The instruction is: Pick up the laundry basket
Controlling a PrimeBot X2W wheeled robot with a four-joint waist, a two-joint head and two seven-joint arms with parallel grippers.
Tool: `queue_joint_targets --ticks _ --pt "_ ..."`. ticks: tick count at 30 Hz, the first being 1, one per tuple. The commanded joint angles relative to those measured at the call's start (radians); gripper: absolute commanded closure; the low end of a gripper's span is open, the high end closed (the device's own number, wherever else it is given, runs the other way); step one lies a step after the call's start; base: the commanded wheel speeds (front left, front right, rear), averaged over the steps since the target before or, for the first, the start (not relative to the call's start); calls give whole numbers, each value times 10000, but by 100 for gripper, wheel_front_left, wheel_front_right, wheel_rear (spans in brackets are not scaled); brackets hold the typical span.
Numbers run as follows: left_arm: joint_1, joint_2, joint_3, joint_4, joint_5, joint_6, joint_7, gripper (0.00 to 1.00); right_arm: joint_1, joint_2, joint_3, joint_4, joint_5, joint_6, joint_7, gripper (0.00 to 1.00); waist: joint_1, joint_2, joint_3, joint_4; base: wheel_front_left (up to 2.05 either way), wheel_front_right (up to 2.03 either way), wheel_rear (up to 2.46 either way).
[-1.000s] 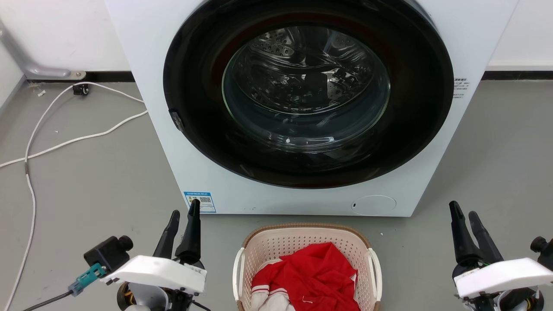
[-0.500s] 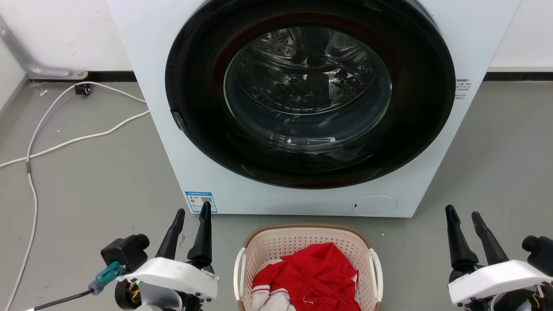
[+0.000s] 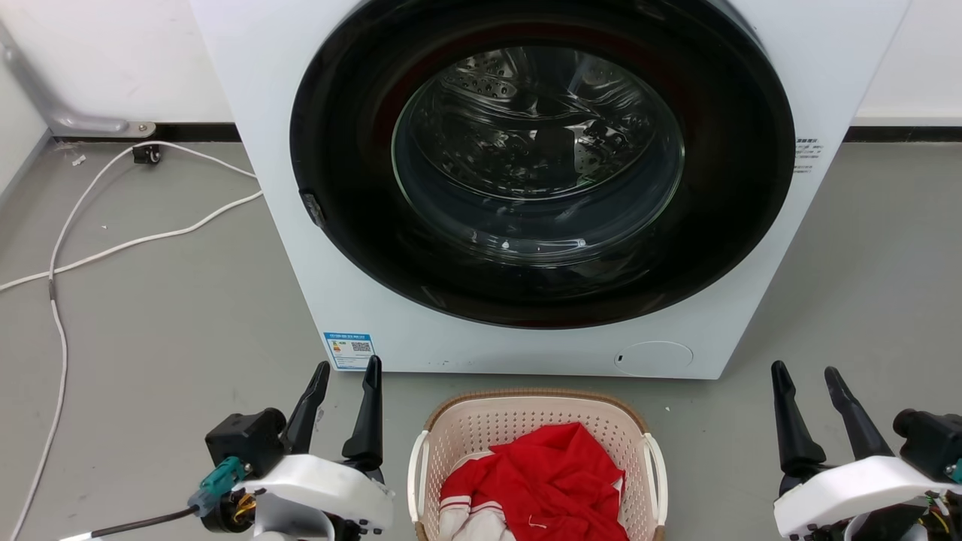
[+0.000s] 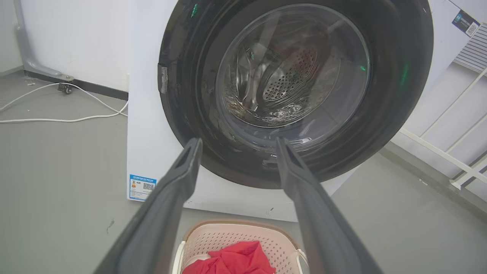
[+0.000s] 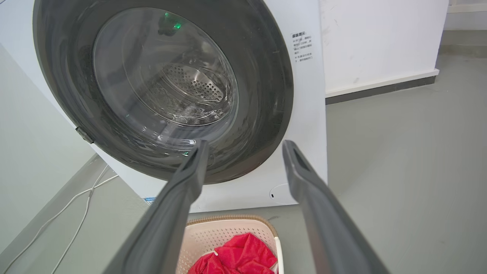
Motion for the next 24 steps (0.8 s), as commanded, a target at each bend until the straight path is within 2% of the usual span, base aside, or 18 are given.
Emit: queue_joint_targets --ticks 1,24 --pt "-50 73 -34 -67 230 18 -76 0 57 35 11 -130 -227 0 -46 0 0 0 0 4 0 0 0" --pt "21 89 -411 187 2214 243 -577 0 251 57 47 -255 -2167 -1 -312 0 0 0 -50 39 0 0 0"
